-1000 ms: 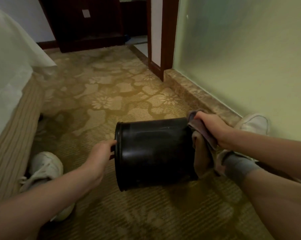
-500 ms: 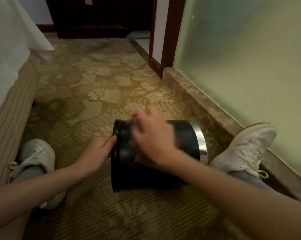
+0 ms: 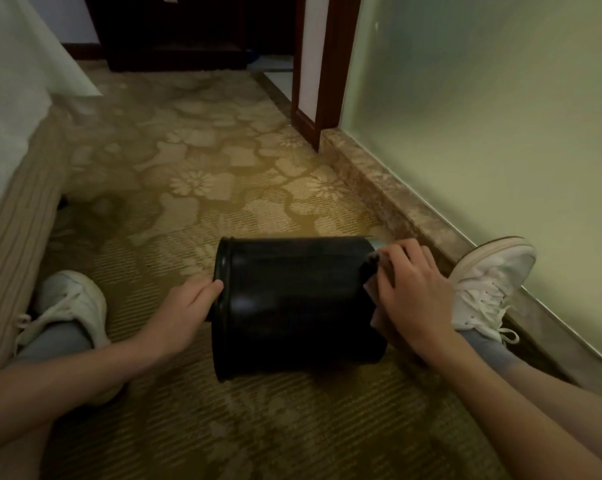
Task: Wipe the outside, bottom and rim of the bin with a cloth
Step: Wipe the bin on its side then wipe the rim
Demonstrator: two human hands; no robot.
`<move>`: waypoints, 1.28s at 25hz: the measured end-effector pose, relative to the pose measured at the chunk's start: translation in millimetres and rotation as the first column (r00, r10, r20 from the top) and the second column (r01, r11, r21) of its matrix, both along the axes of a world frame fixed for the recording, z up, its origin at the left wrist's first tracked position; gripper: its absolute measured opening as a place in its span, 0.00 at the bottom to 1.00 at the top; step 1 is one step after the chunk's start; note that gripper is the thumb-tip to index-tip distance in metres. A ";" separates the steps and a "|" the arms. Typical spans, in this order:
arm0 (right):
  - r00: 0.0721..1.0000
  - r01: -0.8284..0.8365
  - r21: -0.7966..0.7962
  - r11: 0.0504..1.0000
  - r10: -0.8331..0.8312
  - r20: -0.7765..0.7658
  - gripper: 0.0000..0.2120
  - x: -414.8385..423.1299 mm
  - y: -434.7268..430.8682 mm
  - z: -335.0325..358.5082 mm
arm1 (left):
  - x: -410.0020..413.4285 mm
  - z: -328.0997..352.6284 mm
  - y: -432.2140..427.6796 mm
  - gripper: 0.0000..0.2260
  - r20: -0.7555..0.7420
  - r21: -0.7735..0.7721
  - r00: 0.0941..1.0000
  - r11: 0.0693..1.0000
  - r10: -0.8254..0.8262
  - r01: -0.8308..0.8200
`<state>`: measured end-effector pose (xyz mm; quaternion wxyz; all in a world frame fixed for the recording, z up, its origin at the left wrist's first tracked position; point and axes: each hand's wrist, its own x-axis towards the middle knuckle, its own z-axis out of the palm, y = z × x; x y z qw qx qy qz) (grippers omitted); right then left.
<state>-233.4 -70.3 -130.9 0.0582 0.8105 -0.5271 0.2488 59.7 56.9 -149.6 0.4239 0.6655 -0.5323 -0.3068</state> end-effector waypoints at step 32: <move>0.944 -0.282 0.308 0.908 0.320 -0.079 0.14 133.6 5.6 27.3 | 5.5 -3.2 8.6 0.25 0.200 0.104 0.977 0.993 -0.073 0.053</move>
